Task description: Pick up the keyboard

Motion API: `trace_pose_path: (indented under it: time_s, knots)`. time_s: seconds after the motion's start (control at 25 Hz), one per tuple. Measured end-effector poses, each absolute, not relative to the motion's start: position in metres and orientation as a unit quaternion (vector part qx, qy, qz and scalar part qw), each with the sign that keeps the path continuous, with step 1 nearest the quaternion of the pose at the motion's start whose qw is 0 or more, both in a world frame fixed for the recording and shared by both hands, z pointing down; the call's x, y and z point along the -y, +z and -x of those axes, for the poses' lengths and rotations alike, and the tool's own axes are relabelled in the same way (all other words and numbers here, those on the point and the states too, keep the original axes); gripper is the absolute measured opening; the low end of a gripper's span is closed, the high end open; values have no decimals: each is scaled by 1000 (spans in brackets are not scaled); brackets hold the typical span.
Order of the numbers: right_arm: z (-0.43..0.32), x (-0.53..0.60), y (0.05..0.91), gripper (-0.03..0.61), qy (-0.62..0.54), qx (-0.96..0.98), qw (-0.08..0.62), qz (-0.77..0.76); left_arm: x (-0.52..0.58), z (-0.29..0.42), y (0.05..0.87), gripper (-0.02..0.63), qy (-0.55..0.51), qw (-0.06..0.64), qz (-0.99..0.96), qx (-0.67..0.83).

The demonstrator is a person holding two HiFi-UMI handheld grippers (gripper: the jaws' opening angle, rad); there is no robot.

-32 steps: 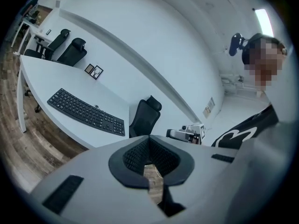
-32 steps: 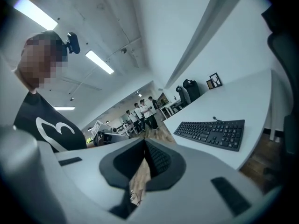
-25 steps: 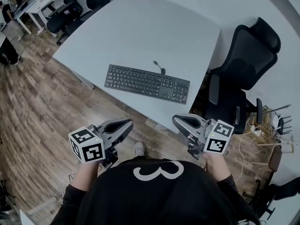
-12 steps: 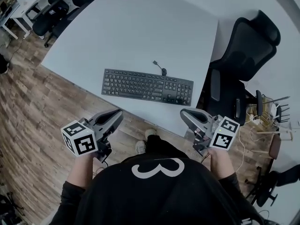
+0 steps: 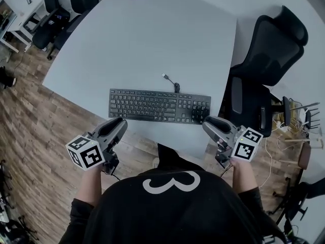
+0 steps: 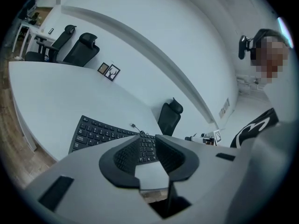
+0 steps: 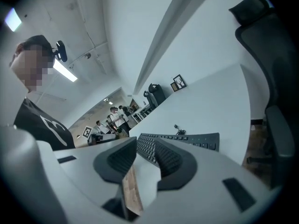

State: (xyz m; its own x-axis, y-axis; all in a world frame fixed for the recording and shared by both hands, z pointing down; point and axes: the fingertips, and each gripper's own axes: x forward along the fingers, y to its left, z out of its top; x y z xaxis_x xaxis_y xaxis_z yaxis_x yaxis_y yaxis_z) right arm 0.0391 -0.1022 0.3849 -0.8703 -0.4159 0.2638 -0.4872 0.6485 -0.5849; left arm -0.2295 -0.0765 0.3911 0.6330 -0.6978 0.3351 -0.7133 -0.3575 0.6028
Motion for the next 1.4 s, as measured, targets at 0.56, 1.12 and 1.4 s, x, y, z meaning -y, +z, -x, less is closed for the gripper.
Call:
trace_pose_path:
  time_s: [0.56,1.12,1.4]
  knots:
    - [-71,158,445,311,369,867,107,-318,153,284,431,311,43,361,-785,502]
    - [-86,169,503,344,446,817,141,-337,171,317,501,334,120,415,-747,506]
    - [-79,167,513,344,450,817,158,-325,173,312,513,334,134,433,-745,490]
